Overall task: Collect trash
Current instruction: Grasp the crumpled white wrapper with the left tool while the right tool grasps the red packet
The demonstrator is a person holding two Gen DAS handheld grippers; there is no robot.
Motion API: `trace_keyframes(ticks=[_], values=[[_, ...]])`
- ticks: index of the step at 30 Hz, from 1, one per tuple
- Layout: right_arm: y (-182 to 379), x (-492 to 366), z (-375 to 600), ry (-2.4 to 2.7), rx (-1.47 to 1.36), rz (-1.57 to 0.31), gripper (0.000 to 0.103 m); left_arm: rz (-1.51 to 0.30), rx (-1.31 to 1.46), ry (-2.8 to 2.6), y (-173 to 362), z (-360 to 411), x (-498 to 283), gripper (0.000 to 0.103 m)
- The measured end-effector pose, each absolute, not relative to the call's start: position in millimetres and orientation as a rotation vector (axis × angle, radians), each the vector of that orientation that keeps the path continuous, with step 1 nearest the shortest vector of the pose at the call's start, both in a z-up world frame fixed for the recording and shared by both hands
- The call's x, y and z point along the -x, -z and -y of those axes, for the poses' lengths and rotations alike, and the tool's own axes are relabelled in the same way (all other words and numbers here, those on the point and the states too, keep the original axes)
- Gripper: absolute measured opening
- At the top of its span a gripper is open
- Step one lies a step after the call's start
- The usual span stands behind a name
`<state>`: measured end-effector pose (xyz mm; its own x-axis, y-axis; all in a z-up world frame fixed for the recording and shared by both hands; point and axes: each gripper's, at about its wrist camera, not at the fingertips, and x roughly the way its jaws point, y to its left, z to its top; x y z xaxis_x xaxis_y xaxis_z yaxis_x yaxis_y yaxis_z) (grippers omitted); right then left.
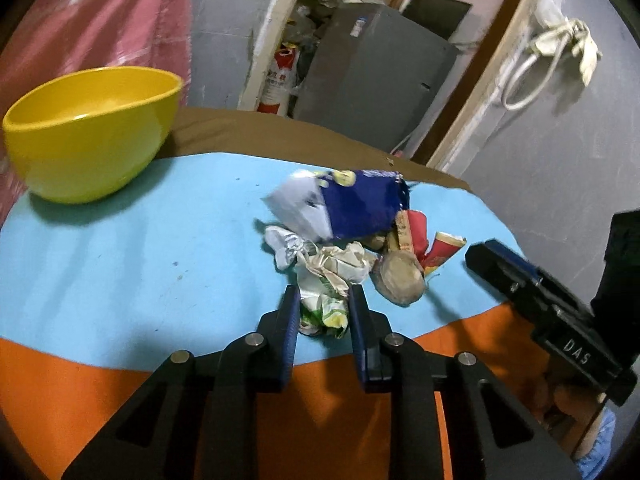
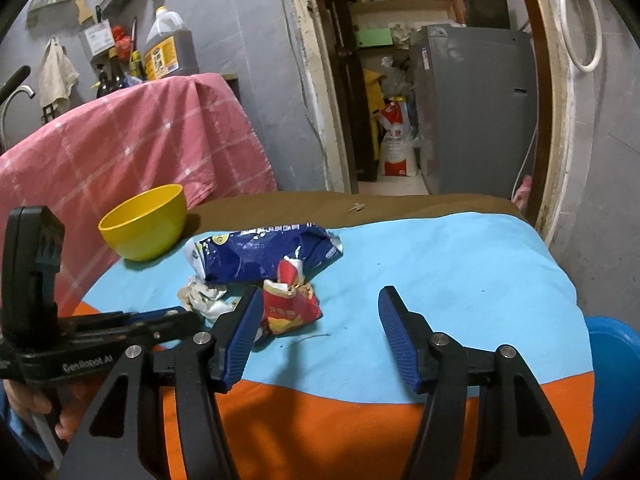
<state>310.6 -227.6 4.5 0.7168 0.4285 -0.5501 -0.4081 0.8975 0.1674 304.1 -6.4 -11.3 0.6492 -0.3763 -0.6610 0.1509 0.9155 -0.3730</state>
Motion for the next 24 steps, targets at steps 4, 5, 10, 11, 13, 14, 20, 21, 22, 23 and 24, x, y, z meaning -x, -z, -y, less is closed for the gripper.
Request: trace_keyframes(ticks=[4, 5, 10, 11, 13, 14, 20, 21, 22, 23, 24], values=[[-1.5, -310.8, 223.9, -0.488, -0.014, -0.638, 0.058, -0.799, 0.371, 0.287, 12.8, -10.3, -300.7, 0.019], [-0.7, -311.6, 222.4, -0.497, -0.006, -0.647, 0.058, -0.796, 0.386, 0.287, 12.9, -13.4, -300.3, 0.019], [2.9, -321.4, 216.7, -0.533, -0.013, -0.701, 0.056, -0.803, 0.384, 0.296, 12.0, -13.7, -297.8, 0.019], [3.3, -324.0, 215.6, -0.542, -0.023, -0.708, 0.054, -0.805, 0.379, 0.294, 11.7, -13.2, -297.8, 0.019], [4.1, -327.4, 211.6, -0.547, -0.026, -0.717, 0.047, -0.807, 0.378, 0.293, 11.6, -12.9, -298.0, 0.019], [4.6, -328.4, 209.3, -0.549, -0.022, -0.721, 0.043, -0.808, 0.380, 0.293, 11.6, -14.2, -298.0, 0.019], [6.8, -329.7, 203.6, -0.537, -0.004, -0.736, 0.025, -0.809, 0.375, 0.289, 13.2, -11.3, -296.5, 0.019], [6.4, -330.2, 202.5, -0.537, -0.003, -0.737, 0.024, -0.808, 0.375, 0.289, 13.1, -11.1, -296.2, 0.019], [6.4, -330.1, 202.8, -0.536, 0.001, -0.735, 0.024, -0.808, 0.376, 0.289, 13.1, -11.3, -296.2, 0.019], [6.3, -329.5, 202.3, -0.533, 0.009, -0.732, 0.023, -0.808, 0.377, 0.289, 12.9, -11.5, -295.9, 0.019], [6.3, -328.6, 201.5, -0.530, 0.018, -0.729, 0.022, -0.807, 0.378, 0.289, 12.7, -11.5, -295.7, 0.019]])
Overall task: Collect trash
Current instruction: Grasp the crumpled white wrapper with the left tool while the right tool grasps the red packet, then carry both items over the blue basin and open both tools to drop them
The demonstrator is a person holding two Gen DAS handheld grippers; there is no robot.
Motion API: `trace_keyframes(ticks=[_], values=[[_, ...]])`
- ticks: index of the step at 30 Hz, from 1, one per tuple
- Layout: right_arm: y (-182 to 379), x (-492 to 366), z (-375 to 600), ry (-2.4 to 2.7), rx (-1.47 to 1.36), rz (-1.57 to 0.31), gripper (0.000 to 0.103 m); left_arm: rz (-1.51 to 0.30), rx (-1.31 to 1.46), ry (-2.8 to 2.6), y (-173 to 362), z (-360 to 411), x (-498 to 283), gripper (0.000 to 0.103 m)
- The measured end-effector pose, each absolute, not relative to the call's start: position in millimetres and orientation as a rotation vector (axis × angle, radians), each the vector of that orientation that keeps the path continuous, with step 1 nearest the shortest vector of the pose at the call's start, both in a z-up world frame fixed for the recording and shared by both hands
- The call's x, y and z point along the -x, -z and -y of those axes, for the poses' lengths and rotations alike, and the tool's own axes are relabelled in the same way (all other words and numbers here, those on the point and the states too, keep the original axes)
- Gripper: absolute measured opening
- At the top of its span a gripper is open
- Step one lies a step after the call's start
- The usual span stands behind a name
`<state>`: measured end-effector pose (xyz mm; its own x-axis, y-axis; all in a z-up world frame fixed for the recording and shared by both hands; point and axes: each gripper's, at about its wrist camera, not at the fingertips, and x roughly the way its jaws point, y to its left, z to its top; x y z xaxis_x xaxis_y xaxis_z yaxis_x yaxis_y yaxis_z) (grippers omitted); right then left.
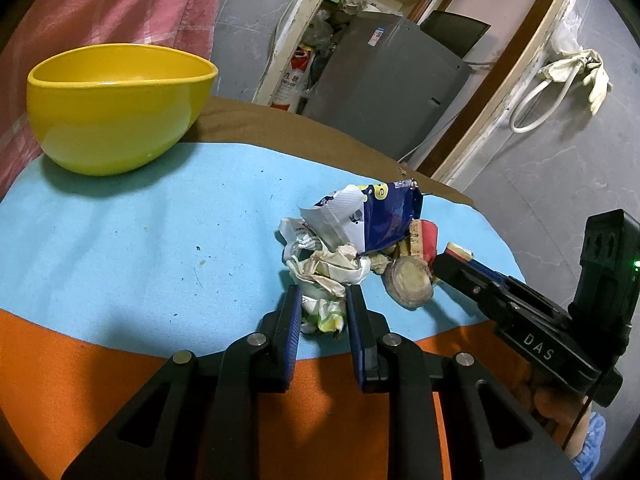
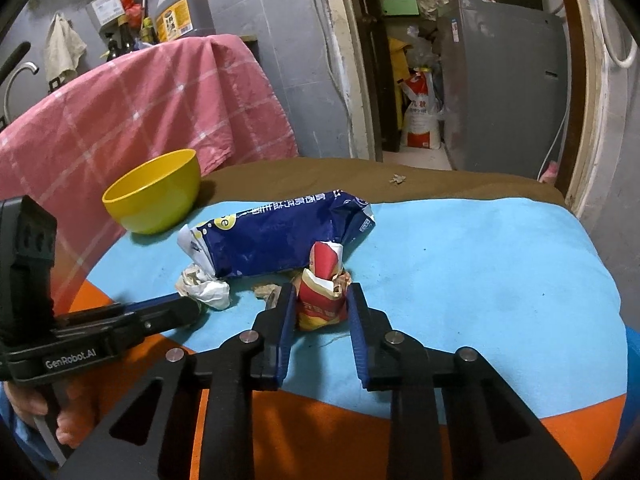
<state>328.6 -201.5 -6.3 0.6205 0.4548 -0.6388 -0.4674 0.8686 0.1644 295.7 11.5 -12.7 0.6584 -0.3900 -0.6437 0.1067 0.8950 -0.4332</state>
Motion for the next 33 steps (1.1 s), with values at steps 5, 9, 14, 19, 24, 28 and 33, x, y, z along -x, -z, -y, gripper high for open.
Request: trace_keyframes(ticks=[5, 9, 14, 19, 24, 28, 33], values=[[4.7, -322.3, 199.9, -0.516, 0.041, -0.695, 0.018, -0.808, 0.374, 0.281, 13.3, -8.6, -296.6, 0.018], [0.9, -312.6, 198.2, -0.502, 0.066, -0.647, 0.017, -0.814, 0.356, 0.283, 9.1, -4.5, -288.4, 0.017], [-0.3, -292.2, 203.6, -0.515, 0.082, -0.584, 0.017, -0.815, 0.325, 0.309, 5.3, 0.6, -270.8, 0.017], [0.3, -275.8, 213.6, -0.519, 0.078, -0.533, 0.017, -0.756, 0.268, 0.291, -4.4, 8.5, -252.8, 0.013], [-11.8, -257.0, 231.9, -0.503, 0.055, -0.418, 0.017, -0.666, 0.185, 0.289, -20.2, 27.5, -238.1, 0.013], [-19.3, -248.8, 242.7, -0.484, 0.053, -0.369, 0.017, -0.644, 0.177, 0.292, -24.9, 40.5, -238.0, 0.012], [-33.3, -233.3, 256.5, -0.442, 0.046, -0.265, 0.017, -0.545, 0.129, 0.310, -44.6, 60.0, -232.6, 0.012]])
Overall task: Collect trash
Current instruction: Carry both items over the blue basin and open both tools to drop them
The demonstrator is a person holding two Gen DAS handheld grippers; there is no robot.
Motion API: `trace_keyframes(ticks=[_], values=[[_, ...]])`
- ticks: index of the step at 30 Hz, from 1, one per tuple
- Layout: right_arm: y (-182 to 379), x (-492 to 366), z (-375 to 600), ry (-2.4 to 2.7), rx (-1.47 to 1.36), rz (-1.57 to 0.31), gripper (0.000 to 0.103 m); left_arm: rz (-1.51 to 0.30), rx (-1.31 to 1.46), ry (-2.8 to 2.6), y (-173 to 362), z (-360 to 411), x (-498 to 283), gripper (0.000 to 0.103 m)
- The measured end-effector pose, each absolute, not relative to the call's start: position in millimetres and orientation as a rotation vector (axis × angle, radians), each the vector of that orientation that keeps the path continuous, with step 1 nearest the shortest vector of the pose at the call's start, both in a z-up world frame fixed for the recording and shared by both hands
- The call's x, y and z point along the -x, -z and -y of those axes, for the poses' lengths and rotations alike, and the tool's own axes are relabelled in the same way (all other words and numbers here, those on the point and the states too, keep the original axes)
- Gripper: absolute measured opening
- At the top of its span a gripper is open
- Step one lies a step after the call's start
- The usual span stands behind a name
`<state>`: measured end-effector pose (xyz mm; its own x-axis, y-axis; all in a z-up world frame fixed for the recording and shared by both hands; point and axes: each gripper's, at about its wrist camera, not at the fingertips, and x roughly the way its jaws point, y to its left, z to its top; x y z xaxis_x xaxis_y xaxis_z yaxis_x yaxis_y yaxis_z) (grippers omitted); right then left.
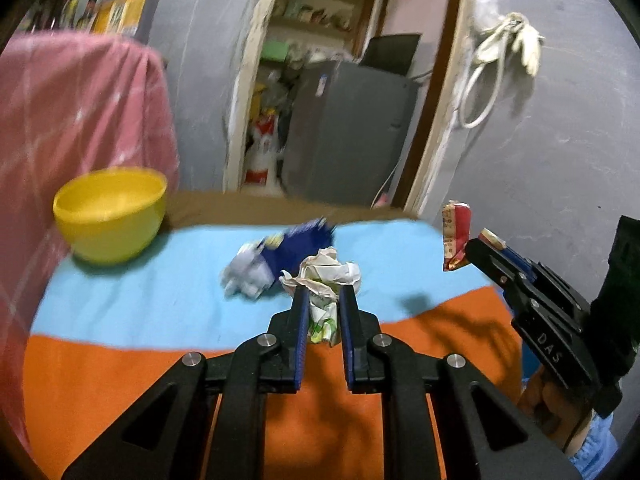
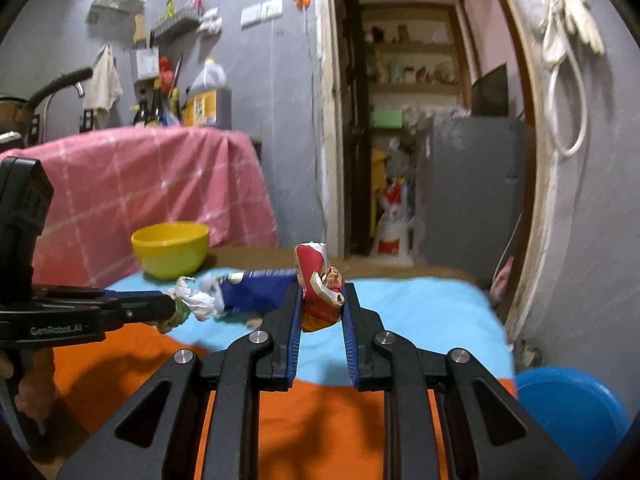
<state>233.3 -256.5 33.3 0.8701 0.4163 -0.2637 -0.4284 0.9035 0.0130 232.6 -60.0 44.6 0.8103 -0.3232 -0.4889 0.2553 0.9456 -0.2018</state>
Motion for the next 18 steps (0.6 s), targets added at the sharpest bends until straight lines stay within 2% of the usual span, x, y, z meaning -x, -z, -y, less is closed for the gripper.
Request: trace_keyframes(ticks=[7, 12, 18], values=[[-56.3, -209.7, 289.5, -0.334, 0.012, -0.090, 0.017, -0.405, 0.129, 0.395, -82.6, 98.2, -232.9, 0.012], [-68.1, -196.6, 321.5, -0.200, -0.033, 0.012, 0.017, -0.372, 0.130, 0.478, -98.5, 129.8, -243.9, 0.012], [-71.6, -194.2, 363.4, -0.050, -0.072, 0.013, 0.018, -0.396, 0.150, 0.598, -97.7, 178.5, -259.9, 0.012]])
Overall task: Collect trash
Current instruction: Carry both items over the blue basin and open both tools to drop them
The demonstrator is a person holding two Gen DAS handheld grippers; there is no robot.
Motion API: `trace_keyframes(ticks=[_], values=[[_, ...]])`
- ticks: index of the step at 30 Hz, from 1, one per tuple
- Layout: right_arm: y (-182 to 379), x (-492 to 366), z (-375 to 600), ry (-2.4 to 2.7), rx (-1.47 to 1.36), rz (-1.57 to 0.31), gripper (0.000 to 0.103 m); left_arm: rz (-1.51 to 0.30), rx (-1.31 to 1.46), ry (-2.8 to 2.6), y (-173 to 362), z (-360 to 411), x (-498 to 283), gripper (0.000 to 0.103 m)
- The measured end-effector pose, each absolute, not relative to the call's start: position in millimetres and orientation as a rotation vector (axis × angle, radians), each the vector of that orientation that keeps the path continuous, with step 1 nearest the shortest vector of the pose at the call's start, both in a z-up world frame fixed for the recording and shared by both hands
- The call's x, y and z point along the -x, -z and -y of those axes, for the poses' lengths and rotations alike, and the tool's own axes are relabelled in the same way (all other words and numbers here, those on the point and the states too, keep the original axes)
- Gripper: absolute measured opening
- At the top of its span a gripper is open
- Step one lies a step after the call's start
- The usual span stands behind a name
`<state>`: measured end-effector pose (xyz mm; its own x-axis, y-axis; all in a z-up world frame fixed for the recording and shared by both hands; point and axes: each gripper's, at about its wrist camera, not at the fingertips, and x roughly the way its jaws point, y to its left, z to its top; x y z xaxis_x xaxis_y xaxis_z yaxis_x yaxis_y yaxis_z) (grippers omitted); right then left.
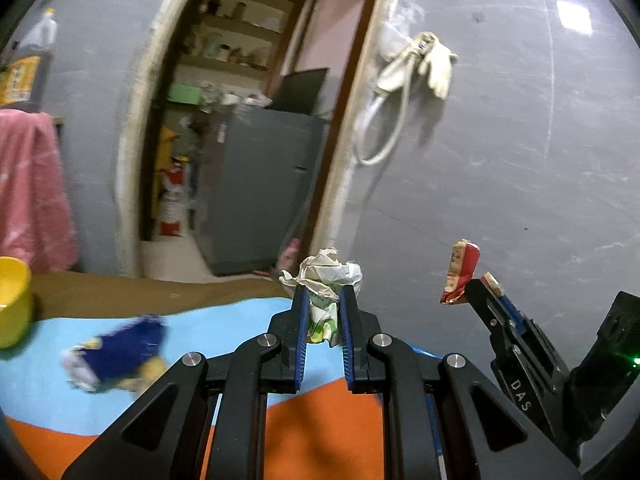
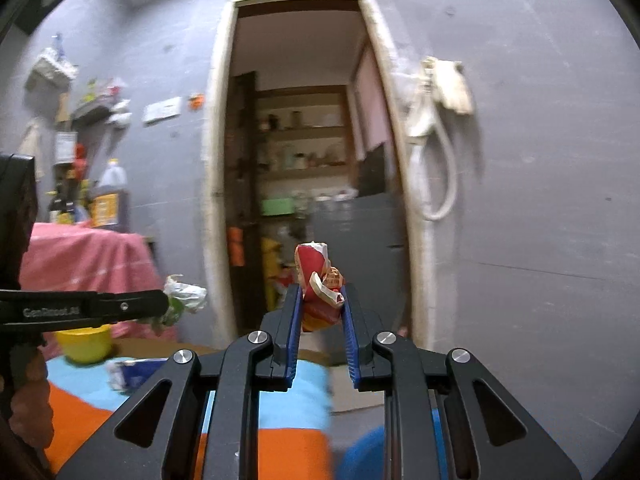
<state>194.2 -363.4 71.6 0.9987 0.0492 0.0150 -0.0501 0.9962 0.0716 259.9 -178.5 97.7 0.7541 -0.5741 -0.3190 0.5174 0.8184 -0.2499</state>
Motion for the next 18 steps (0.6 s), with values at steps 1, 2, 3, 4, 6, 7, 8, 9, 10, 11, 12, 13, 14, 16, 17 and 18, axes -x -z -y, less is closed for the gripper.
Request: trace_keyframes(ticks=[1, 2, 3, 4, 6, 7, 8, 9, 10, 11, 12, 13, 14, 16, 17, 18], values=[[-70.7, -194.0, 370.5, -0.024, -0.078, 0.006, 0.018, -0.407, 0.147, 0.617, -95.6, 189.4, -263.7, 0.012], [-69.7, -194.5, 378.3, 0.005, -0.084, -0.002, 0.018, -0.416, 0.145, 0.631, -95.0, 197.7, -265.0, 0.012], [-68.3, -195.5, 385.6, 0.032, -0.089, -0.015, 0.018, -0.431, 0.143, 0.650, -92.6, 208.3, -268.9, 0.012], [-66.3, -195.6, 394.2, 0.056, -0.094, -0.028, 0.018, -0.444, 0.140, 0.666, -91.4, 215.9, -271.7, 0.012], [-62.4, -200.0, 407.2, 0.095, -0.115, -0.066, 0.019, -0.478, 0.130, 0.698, -86.1, 234.9, -278.6, 0.012], [-60.0, -202.2, 414.0, 0.111, -0.130, -0.090, 0.019, -0.498, 0.124, 0.712, -83.4, 243.3, -281.3, 0.012], [-56.6, -202.5, 421.4, 0.124, -0.143, -0.114, 0.020, -0.524, 0.120, 0.728, -80.0, 252.0, -285.5, 0.012], [-54.0, -205.6, 428.7, 0.140, -0.161, -0.143, 0.021, -0.546, 0.116, 0.740, -76.6, 259.7, -289.6, 0.012], [-52.1, -206.6, 433.8, 0.148, -0.173, -0.158, 0.021, -0.560, 0.109, 0.747, -73.8, 264.9, -293.1, 0.012], [-49.7, -208.0, 440.9, 0.156, -0.190, -0.178, 0.021, -0.573, 0.104, 0.749, -70.8, 270.9, -296.8, 0.012], [-47.8, -208.3, 446.1, 0.162, -0.201, -0.191, 0.021, -0.584, 0.104, 0.752, -67.3, 275.1, -299.3, 0.012], [-45.6, -209.9, 452.0, 0.171, -0.215, -0.210, 0.021, -0.605, 0.107, 0.756, -63.8, 279.4, -303.9, 0.012], [-43.7, -211.0, 454.5, 0.176, -0.224, -0.223, 0.021, -0.633, 0.111, 0.760, -59.7, 284.2, -310.0, 0.012], [-37.8, -213.7, 461.7, 0.183, -0.248, -0.258, 0.023, -0.678, 0.121, 0.762, -50.6, 292.1, -318.0, 0.012], [-35.9, -215.9, 463.6, 0.186, -0.256, -0.274, 0.024, -0.696, 0.127, 0.761, -46.6, 292.7, -321.6, 0.012], [-33.1, -217.0, 465.4, 0.188, -0.263, -0.289, 0.024, -0.715, 0.136, 0.762, -41.7, 293.6, -324.9, 0.013]])
